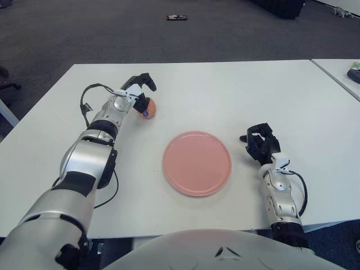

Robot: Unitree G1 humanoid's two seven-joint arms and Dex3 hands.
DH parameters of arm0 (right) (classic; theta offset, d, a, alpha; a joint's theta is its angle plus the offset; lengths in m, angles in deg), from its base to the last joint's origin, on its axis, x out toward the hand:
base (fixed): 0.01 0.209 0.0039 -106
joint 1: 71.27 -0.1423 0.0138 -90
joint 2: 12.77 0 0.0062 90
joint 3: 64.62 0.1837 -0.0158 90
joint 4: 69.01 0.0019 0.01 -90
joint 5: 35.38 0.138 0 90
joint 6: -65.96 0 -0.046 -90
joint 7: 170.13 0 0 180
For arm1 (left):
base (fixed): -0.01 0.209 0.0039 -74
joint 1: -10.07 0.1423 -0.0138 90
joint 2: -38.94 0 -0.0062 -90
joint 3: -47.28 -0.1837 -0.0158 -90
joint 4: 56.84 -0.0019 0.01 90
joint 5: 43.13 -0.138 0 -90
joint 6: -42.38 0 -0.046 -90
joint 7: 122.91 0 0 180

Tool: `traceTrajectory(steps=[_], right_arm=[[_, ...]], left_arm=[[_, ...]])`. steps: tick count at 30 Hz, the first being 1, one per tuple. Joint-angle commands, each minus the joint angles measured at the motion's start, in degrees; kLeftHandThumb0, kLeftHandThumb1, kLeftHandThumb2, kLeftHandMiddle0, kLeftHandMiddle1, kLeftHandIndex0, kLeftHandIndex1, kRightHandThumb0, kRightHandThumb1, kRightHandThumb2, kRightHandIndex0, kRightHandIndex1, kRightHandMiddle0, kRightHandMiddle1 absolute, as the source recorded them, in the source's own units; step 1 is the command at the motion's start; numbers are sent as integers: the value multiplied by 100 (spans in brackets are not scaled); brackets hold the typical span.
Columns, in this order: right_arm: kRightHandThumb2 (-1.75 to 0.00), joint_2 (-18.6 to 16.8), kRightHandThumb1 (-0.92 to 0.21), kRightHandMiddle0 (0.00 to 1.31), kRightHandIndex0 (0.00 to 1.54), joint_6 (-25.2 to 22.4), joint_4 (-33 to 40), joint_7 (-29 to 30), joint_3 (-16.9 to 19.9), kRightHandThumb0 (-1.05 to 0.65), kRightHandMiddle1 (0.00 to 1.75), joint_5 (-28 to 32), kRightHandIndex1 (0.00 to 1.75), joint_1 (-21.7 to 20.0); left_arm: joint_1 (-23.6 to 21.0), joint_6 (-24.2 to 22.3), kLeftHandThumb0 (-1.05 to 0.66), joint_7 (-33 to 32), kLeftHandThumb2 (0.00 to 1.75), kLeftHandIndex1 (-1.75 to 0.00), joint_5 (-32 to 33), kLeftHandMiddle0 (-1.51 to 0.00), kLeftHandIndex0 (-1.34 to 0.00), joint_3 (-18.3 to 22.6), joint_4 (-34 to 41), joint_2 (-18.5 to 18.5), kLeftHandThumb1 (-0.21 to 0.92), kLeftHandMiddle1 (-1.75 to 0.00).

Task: Put the apple into the plate.

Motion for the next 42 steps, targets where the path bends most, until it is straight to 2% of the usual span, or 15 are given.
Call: traceTrajectory(steps=[1,11,20,24,29,31,32,33,34,35,36,37,38,39,42], right_arm=[[-65,10,-83,24,45,-13,-92,3,14,-36,175,38,123,-97],[-67,-12,-82,25,45,-55,-50,-8,2,-36,175,68,122,-97],[-64,-23,-84,24,45,15,-54,-29,-4,-36,175,93,119,-101],[-62,-23,-85,23,44,3,-34,-32,-11,-35,175,82,119,-93],[-61,-34,-86,23,45,-81,2,5,-14,-35,175,61,118,-93],[-61,-39,-86,23,45,-101,-1,24,-15,-35,175,48,118,-104],[-61,-39,-86,23,44,-108,-2,31,-16,-35,175,42,118,-106],[-61,-39,-86,23,44,-111,-1,34,-17,-35,175,39,118,-106],[-61,-39,-86,23,44,-113,-1,36,-18,-35,175,38,118,-106],[-61,-39,-86,23,44,-114,0,37,-18,-35,175,38,118,-106],[-61,-38,-86,23,44,-114,2,43,-23,-35,175,28,118,-107],[-60,-38,-87,22,44,-109,5,47,-28,-35,175,21,118,-106],[-59,-37,-87,22,44,-105,3,50,-30,-35,175,17,118,-108],[-59,-34,-88,22,44,-97,-1,49,-31,-35,175,16,118,-113],[-61,-26,-86,23,45,-70,-24,40,-26,-35,175,30,118,-123]], left_arm=[[-10,293,0,286,160,-175,242,-86,-58,158,282,50,4,-163],[250,786,0,581,162,-175,444,-86,-59,192,694,112,3,-165],[393,947,0,849,163,-175,554,-87,-60,195,990,122,2,-165],[376,916,0,570,163,-175,153,-87,-60,-48,1056,32,2,-164],[112,760,0,-567,162,-172,-1092,-83,-60,-823,833,-198,4,-171],[-18,544,-1,-990,153,-169,-1596,-73,-59,-1171,699,-264,11,-173],[-71,444,-27,-1155,135,-170,-1789,-47,-38,-1311,635,-283,19,-171],[-104,391,-45,-1255,122,-171,-1894,-30,-24,-1386,586,-288,25,-170],[-127,365,-56,-1332,113,-171,-1958,-19,-15,-1435,546,-288,29,-169],[-140,365,-60,-1379,110,-171,-1983,-15,-12,-1454,516,-282,30,-168],[-184,156,-66,-1505,105,-171,-2156,-10,-8,-1591,432,-277,32,-168],[-224,-76,-70,-1655,100,-153,-2354,-8,-6,-1750,325,-269,36,-145],[-256,-241,-77,-1767,88,-114,-2492,-5,-4,-1867,244,-260,45,-100],[-295,-436,-82,-1885,80,-89,-2684,-3,-2,-2032,169,-250,52,-72],[-350,-684,-95,-2054,61,-39,-2915,-1,-1,-2264,43,-215,67,-23]])
